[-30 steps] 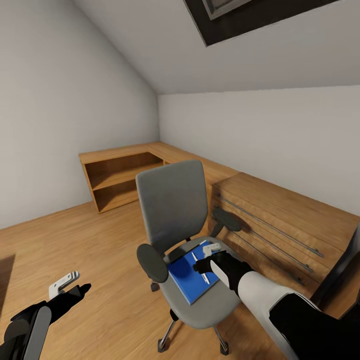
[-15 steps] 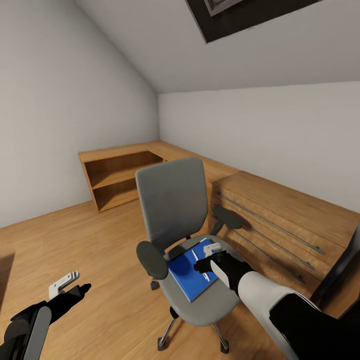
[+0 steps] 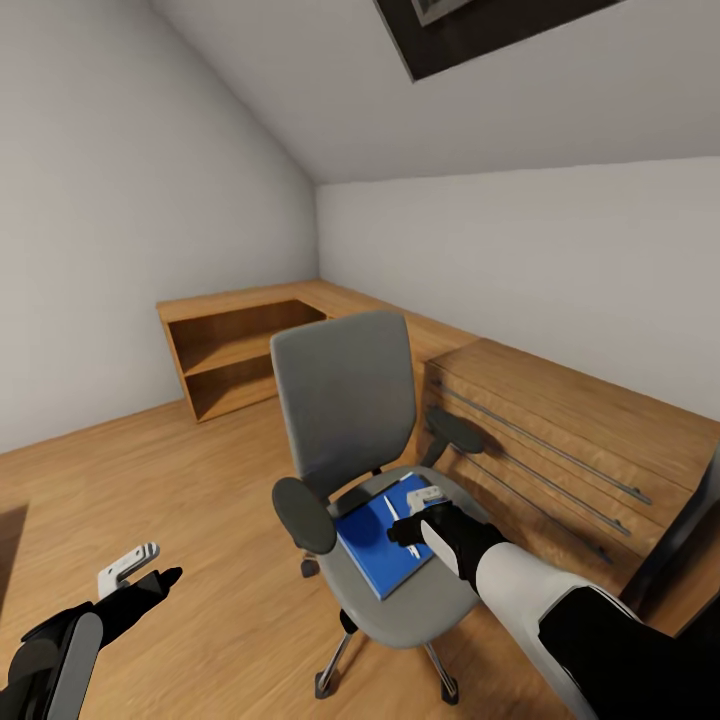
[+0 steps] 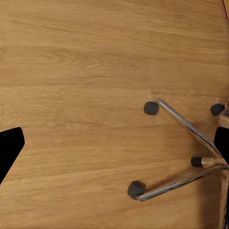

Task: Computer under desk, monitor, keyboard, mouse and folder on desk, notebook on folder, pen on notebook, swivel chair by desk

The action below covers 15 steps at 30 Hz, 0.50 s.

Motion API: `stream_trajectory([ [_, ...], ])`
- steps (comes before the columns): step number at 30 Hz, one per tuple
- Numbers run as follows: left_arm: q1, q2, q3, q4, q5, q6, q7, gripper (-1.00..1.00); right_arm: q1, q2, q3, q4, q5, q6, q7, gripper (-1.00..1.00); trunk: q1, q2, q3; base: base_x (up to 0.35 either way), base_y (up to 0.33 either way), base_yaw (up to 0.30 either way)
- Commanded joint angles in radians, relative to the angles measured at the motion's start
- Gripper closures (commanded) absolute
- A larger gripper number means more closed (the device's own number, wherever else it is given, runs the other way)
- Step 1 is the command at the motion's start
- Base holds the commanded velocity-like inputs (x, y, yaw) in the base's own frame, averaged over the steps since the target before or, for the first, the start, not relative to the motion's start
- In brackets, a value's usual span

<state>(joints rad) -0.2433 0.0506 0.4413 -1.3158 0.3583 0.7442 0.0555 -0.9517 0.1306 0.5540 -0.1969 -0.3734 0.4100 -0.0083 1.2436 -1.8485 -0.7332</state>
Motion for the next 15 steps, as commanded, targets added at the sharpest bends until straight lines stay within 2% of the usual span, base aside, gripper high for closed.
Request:
stream_trajectory([
  [1,-0.001,0.000,0.001,-0.001,0.011,0.005,0.006,-1.00,-0.001,0.000,0.007,-0.001,-0.007,0.004,-0.001,-1.00,0.004,-0.008,-0.004,0.000,0.000,0.000],
  [9,-0.001,0.000,0.001,-0.002,0.011,0.005,0.006,-1.00,-0.001,0.000,0.007,-0.001,-0.007,0.005,-0.001,-1.00,0.008,-0.015,-0.007,0.000,0.000,0.000],
  [15,-0.001,0.000,0.001,-0.002,0.011,0.005,0.006,-1.00,-0.001,0.000,0.007,-0.001,-0.007,0.005,-0.001,-1.00,0.031,-0.057,-0.026,0.000,0.000,0.000],
])
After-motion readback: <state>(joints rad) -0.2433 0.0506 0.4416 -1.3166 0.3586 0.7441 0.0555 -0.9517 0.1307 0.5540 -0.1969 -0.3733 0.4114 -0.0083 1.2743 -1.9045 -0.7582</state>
